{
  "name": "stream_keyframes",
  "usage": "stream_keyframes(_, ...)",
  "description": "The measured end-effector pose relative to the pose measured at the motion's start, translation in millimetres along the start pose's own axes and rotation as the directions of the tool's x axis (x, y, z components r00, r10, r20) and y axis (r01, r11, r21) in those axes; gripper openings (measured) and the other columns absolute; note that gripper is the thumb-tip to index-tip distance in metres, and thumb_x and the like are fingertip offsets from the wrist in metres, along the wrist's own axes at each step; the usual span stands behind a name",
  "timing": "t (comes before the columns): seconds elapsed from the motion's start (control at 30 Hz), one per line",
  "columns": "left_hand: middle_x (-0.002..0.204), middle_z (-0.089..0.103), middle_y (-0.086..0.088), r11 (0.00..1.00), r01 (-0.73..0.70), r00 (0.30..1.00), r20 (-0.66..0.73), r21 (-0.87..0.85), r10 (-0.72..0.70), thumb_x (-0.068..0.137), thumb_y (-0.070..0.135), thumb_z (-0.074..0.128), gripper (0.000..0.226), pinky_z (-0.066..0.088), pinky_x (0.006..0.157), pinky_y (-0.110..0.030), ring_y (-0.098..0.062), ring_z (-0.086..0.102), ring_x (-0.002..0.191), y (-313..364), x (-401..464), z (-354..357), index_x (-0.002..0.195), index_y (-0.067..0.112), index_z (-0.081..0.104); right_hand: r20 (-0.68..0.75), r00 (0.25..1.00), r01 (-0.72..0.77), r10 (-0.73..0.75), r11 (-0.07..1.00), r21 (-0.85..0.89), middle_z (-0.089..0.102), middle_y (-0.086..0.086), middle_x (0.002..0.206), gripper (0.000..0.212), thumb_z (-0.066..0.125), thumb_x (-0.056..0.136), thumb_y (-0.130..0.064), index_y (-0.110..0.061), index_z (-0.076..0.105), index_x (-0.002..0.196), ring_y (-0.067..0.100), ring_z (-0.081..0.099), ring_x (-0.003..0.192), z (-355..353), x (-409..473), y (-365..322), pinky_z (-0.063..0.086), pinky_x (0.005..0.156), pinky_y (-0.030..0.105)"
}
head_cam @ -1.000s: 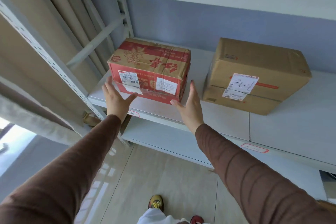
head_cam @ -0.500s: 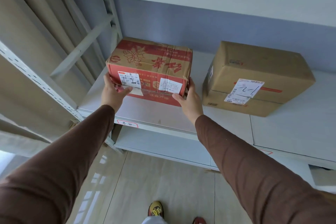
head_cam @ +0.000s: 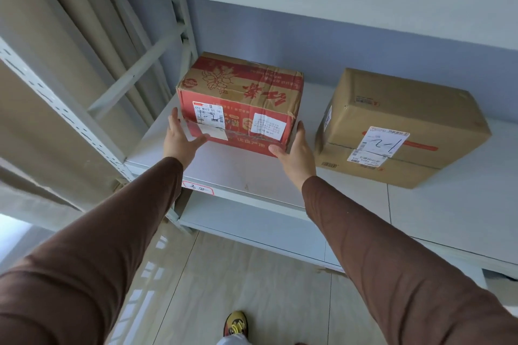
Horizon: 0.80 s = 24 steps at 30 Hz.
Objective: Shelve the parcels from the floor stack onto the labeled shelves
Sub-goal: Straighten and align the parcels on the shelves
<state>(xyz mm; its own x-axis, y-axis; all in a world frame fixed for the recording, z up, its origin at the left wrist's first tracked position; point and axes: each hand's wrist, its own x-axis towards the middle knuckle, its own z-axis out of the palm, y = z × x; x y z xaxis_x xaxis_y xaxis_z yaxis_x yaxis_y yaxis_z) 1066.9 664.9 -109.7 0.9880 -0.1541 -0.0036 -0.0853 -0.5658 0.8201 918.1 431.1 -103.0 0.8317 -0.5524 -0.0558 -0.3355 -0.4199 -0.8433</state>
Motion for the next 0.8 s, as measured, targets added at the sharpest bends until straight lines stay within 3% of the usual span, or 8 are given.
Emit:
stream_keyframes(0.07,0.165,0.027,-0.009,0.999,0.035,0.999,-0.020,0.021,-0.034,0.085,0.034,0.081,0.106,0.034,0.119,-0.051,-0.031,0.034,0.148,0.3,-18.4,-4.3,0.161,0.021,0.008,-0.044,0.999,-0.001,0.000,0.999,-0.043,0.051,0.007,0.142,0.076,0.079,0.087,-0.033,-0.013,0.032,0.144,0.024,0.053,0.130,1.5,-14.0,2.5,0.047,0.106,0.038)
stream_keyframes(0.17,0.167,0.021,-0.009,0.991,0.063,0.997,-0.051,0.116,-0.057,0.087,0.034,0.079,0.105,0.030,0.121,-0.046,-0.029,0.028,0.151,-2.6,-58.2,-16.8,0.162,0.019,0.008,-0.065,0.997,0.037,-0.046,0.990,-0.134,0.053,0.010,0.124,0.050,0.078,0.088,-0.035,-0.010,0.044,0.114,0.028,0.051,0.116,7.6,-40.0,8.6,0.051,0.095,0.040)
stream_keyframes(0.23,0.167,0.021,-0.009,0.971,0.063,0.996,-0.074,0.231,-0.047,0.089,0.036,0.077,0.102,0.027,0.122,-0.044,-0.030,0.025,0.151,-8.4,-91.1,-29.5,0.163,0.017,0.008,0.033,0.995,0.102,-0.097,0.980,-0.174,0.054,0.010,0.122,0.044,0.073,0.090,-0.039,-0.009,0.047,0.111,0.029,0.048,0.114,14.7,-58.7,9.0,0.048,0.095,0.043)
stream_keyframes(0.33,0.169,0.013,-0.009,0.909,0.100,0.990,-0.129,0.405,-0.051,0.091,0.041,0.072,0.098,0.015,0.126,-0.043,-0.028,0.011,0.156,-19.0,-148.6,-52.3,0.162,0.014,0.011,0.254,0.939,0.292,-0.233,0.930,-0.225,0.052,0.011,0.132,0.049,0.070,0.092,-0.040,-0.010,0.050,0.126,0.029,0.043,0.121,25.8,-88.8,0.0,0.044,0.098,0.042)
stream_keyframes(0.53,0.171,-0.003,-0.005,0.730,0.328,0.937,-0.306,0.600,-0.170,0.093,0.055,0.061,0.095,0.002,0.128,-0.045,-0.025,-0.006,0.157,-32.8,-298.3,-104.7,0.163,0.018,0.009,0.620,0.612,0.736,-0.490,0.639,-0.222,0.028,0.011,0.163,0.070,0.061,0.097,-0.043,-0.014,0.034,0.155,0.033,0.026,0.147,47.6,-173.3,-48.8,0.026,0.121,0.045)
stream_keyframes(0.67,0.171,-0.009,-0.004,0.617,0.516,0.849,-0.450,0.595,-0.276,0.096,0.054,0.057,0.093,0.000,0.127,-0.045,-0.025,-0.012,0.157,-34.2,-410.1,-151.2,0.163,0.019,0.003,0.733,0.388,0.876,-0.558,0.471,-0.105,0.021,0.010,0.168,0.073,0.057,0.099,-0.047,-0.018,0.028,0.159,0.031,0.018,0.153,68.1,-257.0,-88.7,0.020,0.124,0.047)
stream_keyframes(0.8,0.171,-0.008,-0.004,0.496,0.704,0.704,-0.597,0.509,-0.386,0.097,0.055,0.055,0.093,0.000,0.126,-0.046,-0.026,-0.012,0.157,-33.5,-528.8,-202.8,0.163,0.020,0.000,0.775,0.146,0.951,-0.614,0.304,0.062,0.015,0.008,0.169,0.073,0.054,0.101,-0.046,-0.020,0.021,0.161,0.031,0.011,0.155,90.5,-361.0,-124.7,0.016,0.125,0.049)
